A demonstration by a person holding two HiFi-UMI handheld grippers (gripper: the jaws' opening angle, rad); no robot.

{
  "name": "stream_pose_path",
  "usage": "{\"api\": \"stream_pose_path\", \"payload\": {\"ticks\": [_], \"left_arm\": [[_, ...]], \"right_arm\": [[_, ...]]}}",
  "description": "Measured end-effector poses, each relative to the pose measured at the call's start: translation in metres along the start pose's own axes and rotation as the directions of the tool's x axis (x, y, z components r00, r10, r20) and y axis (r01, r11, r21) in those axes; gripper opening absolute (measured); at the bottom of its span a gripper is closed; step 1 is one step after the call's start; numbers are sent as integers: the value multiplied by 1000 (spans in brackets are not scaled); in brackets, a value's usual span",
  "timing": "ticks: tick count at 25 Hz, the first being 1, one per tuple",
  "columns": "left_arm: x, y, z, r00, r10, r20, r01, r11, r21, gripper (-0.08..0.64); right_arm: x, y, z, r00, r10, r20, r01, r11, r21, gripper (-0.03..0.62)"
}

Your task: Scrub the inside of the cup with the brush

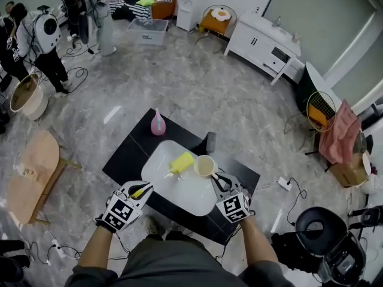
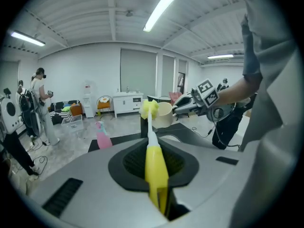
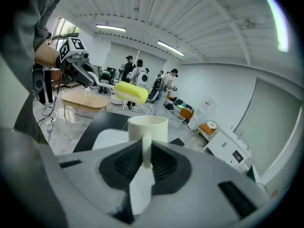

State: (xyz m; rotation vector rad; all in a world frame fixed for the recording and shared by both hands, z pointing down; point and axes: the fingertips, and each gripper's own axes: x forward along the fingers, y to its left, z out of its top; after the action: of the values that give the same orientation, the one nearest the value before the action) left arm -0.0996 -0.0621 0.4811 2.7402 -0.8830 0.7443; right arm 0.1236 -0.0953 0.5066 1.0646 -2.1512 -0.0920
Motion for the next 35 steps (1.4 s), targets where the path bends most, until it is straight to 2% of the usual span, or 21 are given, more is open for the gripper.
{"api": "stream_pose_path", "payload": {"ticks": [5,8,9,11,14,16,19,24,30,32,33,35], "left_arm": [[-4,-4,13,999,-33,-31,36,994,101,31],[-3,-9,14,995,-29,-101,52,972,228,31],[-2,-10,14,991,-21,-129,57,957,285,31],[1,-10,16,982,4,-188,74,910,407,31],[8,-15,19,961,29,-273,136,815,563,31],[14,-22,18,946,28,-324,191,758,623,31],[24,-31,12,926,14,-378,257,710,656,31],[35,-39,3,903,-8,-430,324,671,667,31],[44,-28,18,884,-16,-468,373,628,683,31],[47,-18,23,880,-10,-475,377,622,687,31],[48,-13,24,877,-17,-480,383,627,678,31],[49,-6,25,871,-50,-489,398,654,643,31]], "right_arm": [[-7,-6,21,1000,-3,2,3,998,-62,44],[-9,-1,25,1000,0,-18,-2,991,-130,44],[-9,2,25,1000,4,-28,-8,987,-157,44],[-6,8,24,999,16,-49,-26,977,-213,45],[-2,20,21,995,45,-85,-67,958,-278,44],[0,28,18,992,70,-108,-100,946,-310,44],[4,42,13,984,110,-140,-152,929,-338,44],[4,61,6,971,166,-173,-219,906,-361,44],[2,67,19,963,201,-177,-256,885,-389,44],[4,68,23,963,205,-175,-260,877,-403,44],[5,68,25,963,206,-172,-260,875,-409,44],[4,65,30,965,204,-163,-255,871,-419,44]]}}
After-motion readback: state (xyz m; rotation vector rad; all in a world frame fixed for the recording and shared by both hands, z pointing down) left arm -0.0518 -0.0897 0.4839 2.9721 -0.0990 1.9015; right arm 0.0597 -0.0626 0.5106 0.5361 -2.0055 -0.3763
